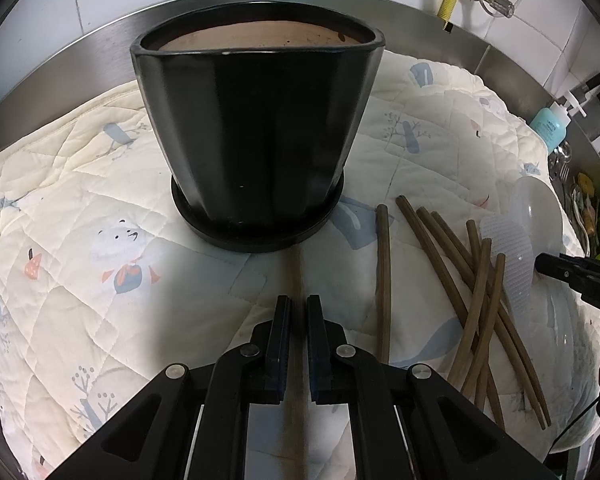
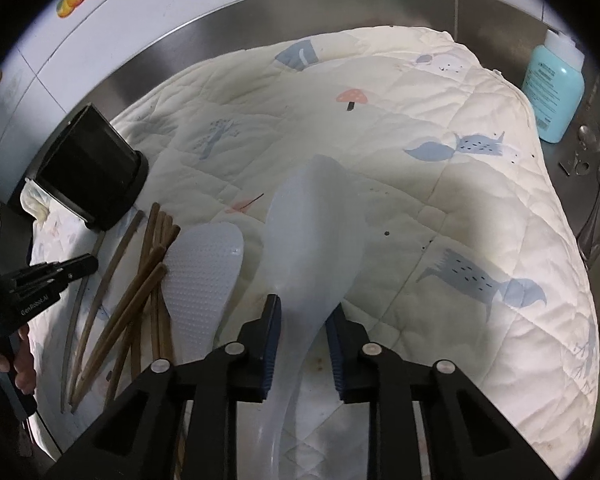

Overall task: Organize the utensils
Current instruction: 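Close the right tool on the white ladle handle while the left tool holds the chopstick, then lift the chopstick and white ladle with both tools toward the black holder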

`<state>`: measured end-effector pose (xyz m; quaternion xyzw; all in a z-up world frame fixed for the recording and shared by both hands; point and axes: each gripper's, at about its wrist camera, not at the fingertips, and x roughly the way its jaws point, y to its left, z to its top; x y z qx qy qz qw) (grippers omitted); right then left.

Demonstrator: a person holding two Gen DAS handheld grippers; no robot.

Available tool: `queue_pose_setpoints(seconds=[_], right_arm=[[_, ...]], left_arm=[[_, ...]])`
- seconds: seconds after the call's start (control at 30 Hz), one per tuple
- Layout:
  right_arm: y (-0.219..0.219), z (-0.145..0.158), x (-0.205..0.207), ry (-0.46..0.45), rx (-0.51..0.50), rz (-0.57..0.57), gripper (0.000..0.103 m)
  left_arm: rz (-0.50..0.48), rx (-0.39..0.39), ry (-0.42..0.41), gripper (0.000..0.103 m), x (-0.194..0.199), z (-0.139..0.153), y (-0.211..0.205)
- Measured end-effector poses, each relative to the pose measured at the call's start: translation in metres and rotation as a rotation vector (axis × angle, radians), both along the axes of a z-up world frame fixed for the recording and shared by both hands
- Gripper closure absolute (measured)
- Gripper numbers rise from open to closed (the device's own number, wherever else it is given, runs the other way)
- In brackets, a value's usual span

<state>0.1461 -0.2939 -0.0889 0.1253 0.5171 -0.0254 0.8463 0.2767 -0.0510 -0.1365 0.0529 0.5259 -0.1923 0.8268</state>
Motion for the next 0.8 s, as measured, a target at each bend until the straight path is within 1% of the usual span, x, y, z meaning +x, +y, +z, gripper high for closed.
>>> queue_pose_setpoints(seconds=[0.03, 0.07, 0.33, 0.43, 0.67, 0.8], right_arm=[[0.000, 0.001, -0.001, -0.006, 0.005, -0.003, 0.084], [0.001, 0.003, -0.002, -0.029, -0.015, -0.016, 0.090], [0.006, 0.016, -0.011, -0.076, -0.006, -0.018, 0.093], [0.008, 0.023, -0.015, -0.103, -0.023, -0.009, 0.095], [0.009, 0.030, -0.021, -0.128, -0.023, 0.005, 0.096], [0.012, 0.033, -0.023, -0.142, -0.009, 0.013, 0.096]], left_arm=[[0.000, -0.005, -0.002, 0.096, -0.001, 0.001, 0.001], [0.000, -0.008, -0.005, 0.096, -0.001, 0.002, 0.001], [0.000, -0.051, -0.033, 0.096, -0.009, 0.013, 0.006], [-0.001, -0.068, -0.050, 0.096, -0.012, 0.020, 0.009], [0.023, -0.121, -0.046, 0.096, -0.019, 0.033, 0.018], [0.026, -0.152, -0.062, 0.096, -0.026, 0.047, 0.024]])
